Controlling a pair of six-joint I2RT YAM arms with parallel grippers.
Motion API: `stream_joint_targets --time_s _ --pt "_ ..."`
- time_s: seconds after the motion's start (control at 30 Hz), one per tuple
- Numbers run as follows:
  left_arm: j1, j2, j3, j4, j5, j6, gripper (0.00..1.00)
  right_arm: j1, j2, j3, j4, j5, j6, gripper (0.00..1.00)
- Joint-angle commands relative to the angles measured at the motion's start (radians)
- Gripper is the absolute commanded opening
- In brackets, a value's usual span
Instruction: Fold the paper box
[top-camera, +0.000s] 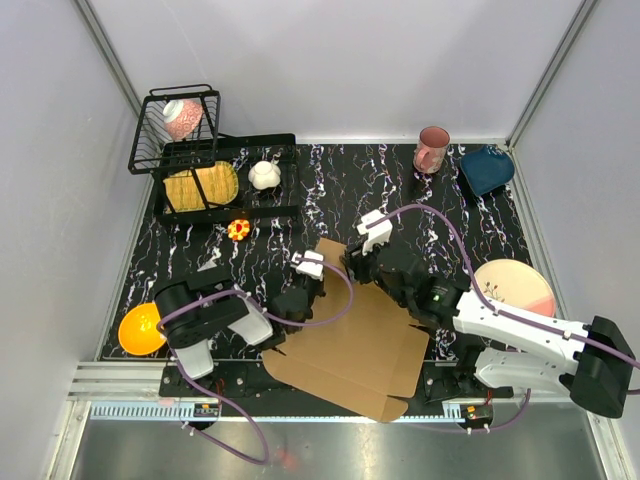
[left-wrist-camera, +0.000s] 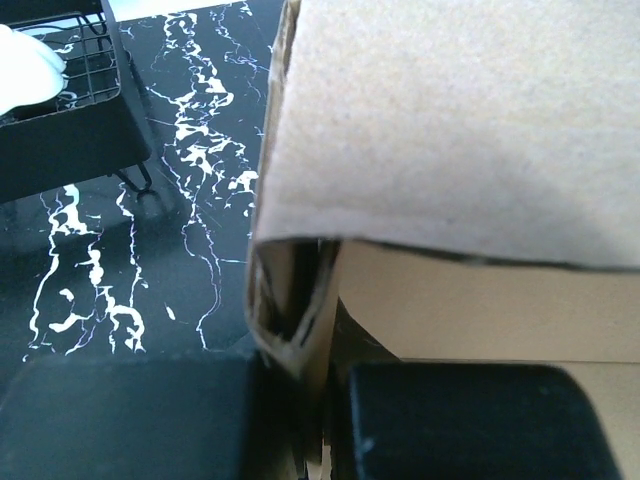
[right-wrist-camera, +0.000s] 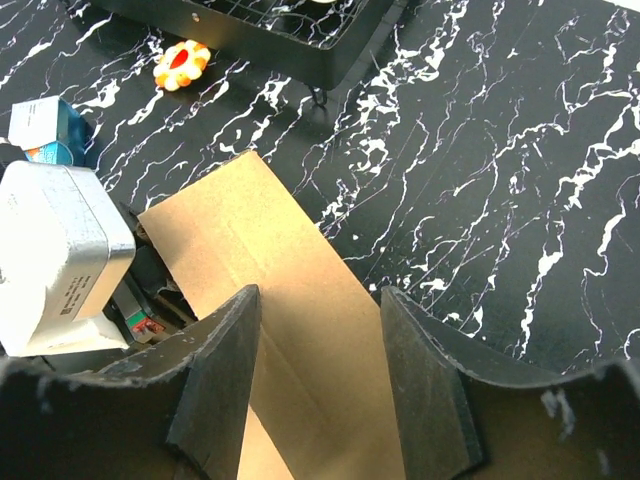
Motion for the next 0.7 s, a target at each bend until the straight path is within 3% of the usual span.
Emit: stream_joint_targets --time_s 0.0,0.2,0.3,0.33,0.53,0.67 --pt "-0.001 -0.054 -0.039 0.336 -0.052 0.007 0.0 0.009 0.022 0.054 -0.138 -0.047 0.036 0.63" --pt "-0.001 -0.254 -0.048 -0.007 -0.073 -0.115 0.0 0.009 -0.025 0.212 -0.27 0.119 0.102 0.74" --pt "-0.001 -0.357 0.007 -0.318 -0.084 -0.201 0.0 0.009 -0.067 0.267 -0.316 0.18 0.102 0.84" --pt "-0.002 -0.397 0.057 -0.515 -0.095 -0.229 0.0 0.009 -0.076 0.302 -0.354 0.203 0.097 0.89" --pt "0.004 -0.42 0.231 -1.01 -0.078 -0.367 0.0 0.009 -0.159 0.396 -0.471 0.419 0.034 1.0" --pt "0.034 -0.385 0.3 -1.19 0.024 -0.436 0.0 0.009 -0.216 0.425 -0.491 0.458 0.02 1.0"
